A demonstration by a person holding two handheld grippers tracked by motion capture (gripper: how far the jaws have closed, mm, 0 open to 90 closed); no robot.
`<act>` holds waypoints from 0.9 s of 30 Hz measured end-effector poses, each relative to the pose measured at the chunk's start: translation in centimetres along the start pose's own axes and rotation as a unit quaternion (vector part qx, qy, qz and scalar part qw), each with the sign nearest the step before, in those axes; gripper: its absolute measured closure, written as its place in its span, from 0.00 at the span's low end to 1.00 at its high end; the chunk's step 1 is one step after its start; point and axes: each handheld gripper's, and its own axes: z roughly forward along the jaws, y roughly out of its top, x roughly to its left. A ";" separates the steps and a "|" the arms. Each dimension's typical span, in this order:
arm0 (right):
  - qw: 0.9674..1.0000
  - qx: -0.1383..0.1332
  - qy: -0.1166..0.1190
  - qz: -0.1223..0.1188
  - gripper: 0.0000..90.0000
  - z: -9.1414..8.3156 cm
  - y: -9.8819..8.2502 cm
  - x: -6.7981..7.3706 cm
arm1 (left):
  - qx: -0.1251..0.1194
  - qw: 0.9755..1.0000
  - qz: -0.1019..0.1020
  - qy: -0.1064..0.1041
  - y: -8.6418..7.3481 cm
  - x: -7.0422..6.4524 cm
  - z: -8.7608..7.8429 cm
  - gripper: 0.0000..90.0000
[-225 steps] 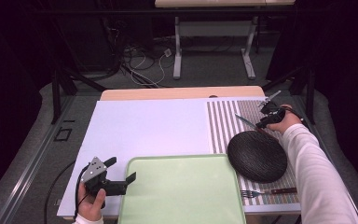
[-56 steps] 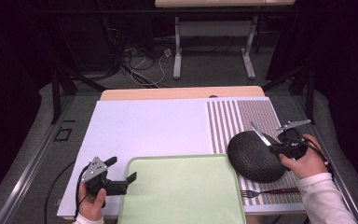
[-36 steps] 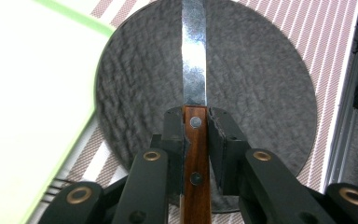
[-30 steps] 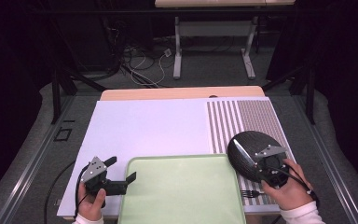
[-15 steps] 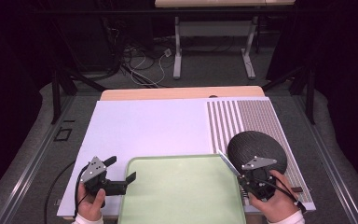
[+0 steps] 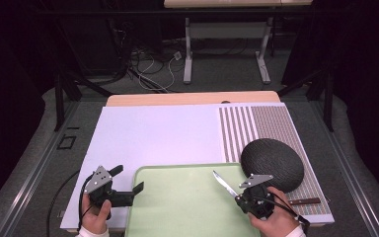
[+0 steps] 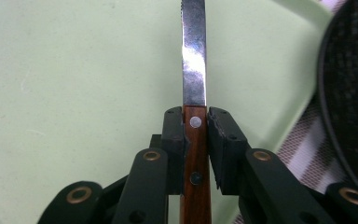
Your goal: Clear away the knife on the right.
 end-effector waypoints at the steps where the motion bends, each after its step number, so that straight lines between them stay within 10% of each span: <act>1: 1.000 0.004 0.004 0.000 0.85 0.2 0.0 0.1 | -0.001 1.000 0.000 0.000 0.0 0.0 0.0 0.01; 27: 0.998 0.046 0.038 0.005 0.85 2.0 -1.2 1.5 | 0.001 1.000 0.001 0.000 0.0 0.1 -0.2 0.01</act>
